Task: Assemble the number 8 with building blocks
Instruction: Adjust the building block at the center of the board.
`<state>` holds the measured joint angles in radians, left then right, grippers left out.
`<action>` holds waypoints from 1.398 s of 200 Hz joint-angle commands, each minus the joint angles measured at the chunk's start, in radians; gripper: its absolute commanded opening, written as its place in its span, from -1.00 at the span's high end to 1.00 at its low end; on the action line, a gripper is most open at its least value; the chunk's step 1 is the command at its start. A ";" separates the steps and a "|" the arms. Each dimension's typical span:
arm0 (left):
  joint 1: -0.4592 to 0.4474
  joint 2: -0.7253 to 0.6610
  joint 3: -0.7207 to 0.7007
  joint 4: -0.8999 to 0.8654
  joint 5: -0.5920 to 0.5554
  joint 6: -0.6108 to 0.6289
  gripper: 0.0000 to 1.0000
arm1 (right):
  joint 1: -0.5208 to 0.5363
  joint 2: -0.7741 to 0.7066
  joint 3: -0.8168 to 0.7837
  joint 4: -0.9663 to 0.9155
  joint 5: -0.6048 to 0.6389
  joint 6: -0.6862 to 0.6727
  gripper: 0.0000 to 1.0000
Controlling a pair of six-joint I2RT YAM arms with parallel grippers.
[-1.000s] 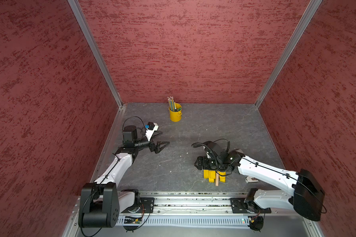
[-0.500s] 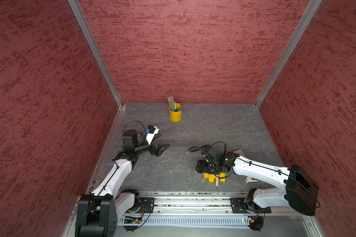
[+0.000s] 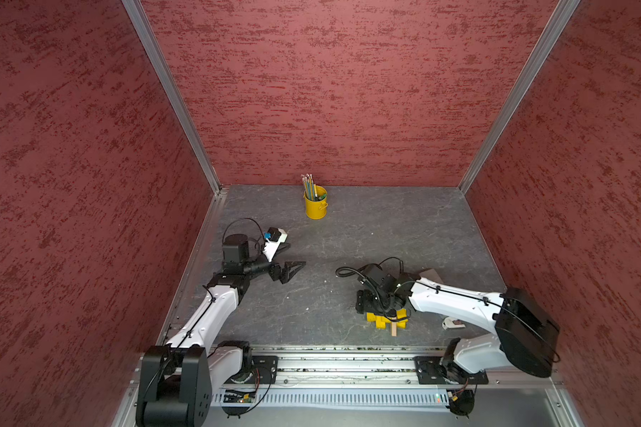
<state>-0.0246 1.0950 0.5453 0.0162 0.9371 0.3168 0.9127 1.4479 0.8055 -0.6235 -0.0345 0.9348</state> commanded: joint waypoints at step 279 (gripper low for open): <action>0.020 0.028 -0.023 0.019 -0.020 0.027 -0.99 | 0.008 0.196 0.179 -0.037 0.072 -0.055 -0.21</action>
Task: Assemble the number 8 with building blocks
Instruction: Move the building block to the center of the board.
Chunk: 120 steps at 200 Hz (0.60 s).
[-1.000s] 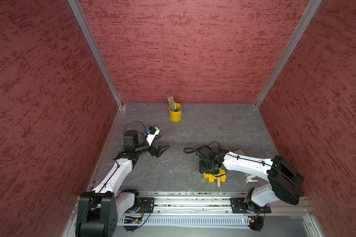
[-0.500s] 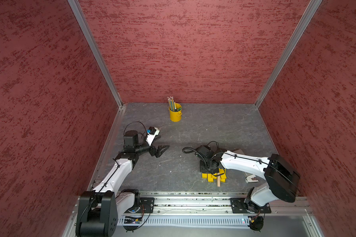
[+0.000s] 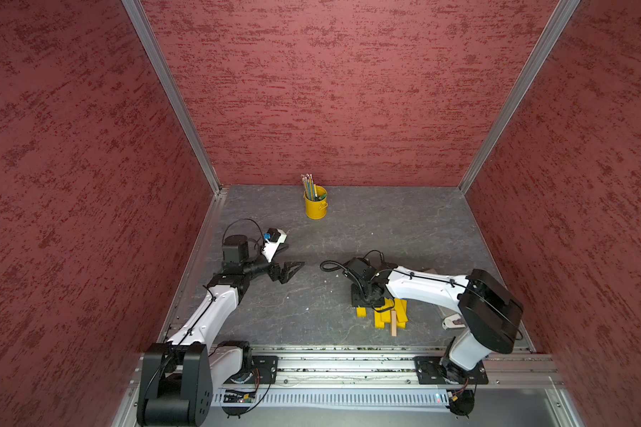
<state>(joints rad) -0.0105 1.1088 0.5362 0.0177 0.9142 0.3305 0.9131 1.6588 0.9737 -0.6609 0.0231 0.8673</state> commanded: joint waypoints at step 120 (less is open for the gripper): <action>0.014 0.019 -0.020 0.031 0.008 0.012 -0.99 | 0.026 0.073 0.033 0.021 0.065 0.017 0.23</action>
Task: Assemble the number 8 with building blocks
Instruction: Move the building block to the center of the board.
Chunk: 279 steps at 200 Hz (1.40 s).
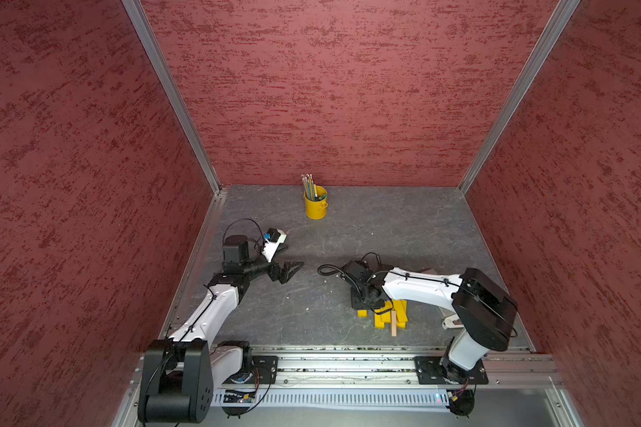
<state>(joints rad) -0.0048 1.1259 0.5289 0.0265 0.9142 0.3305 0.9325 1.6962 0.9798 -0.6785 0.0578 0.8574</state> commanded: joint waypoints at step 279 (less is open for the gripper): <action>0.035 0.027 -0.010 0.047 0.052 -0.003 -0.99 | -0.069 0.030 0.184 0.012 0.041 -0.064 -0.19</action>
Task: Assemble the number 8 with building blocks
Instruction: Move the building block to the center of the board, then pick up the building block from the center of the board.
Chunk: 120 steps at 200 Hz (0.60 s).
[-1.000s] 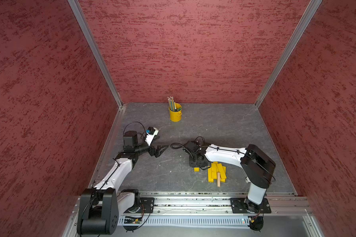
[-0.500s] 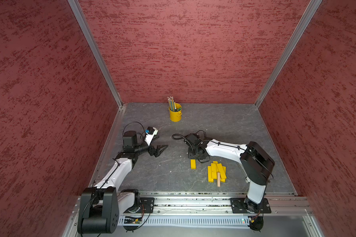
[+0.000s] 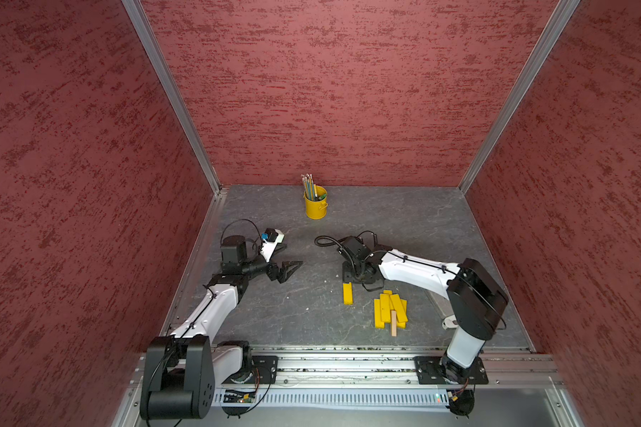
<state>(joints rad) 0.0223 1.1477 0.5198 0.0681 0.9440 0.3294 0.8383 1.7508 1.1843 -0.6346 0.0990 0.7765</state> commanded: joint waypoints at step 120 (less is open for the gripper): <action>0.008 0.006 0.012 -0.001 0.026 -0.007 -0.99 | 0.041 -0.427 -0.270 -0.250 -0.045 0.083 -0.21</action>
<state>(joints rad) 0.0231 1.1530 0.5198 0.0681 0.9455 0.3267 0.8753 1.3247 0.9447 -0.8539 0.1078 0.8379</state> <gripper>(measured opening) 0.997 0.608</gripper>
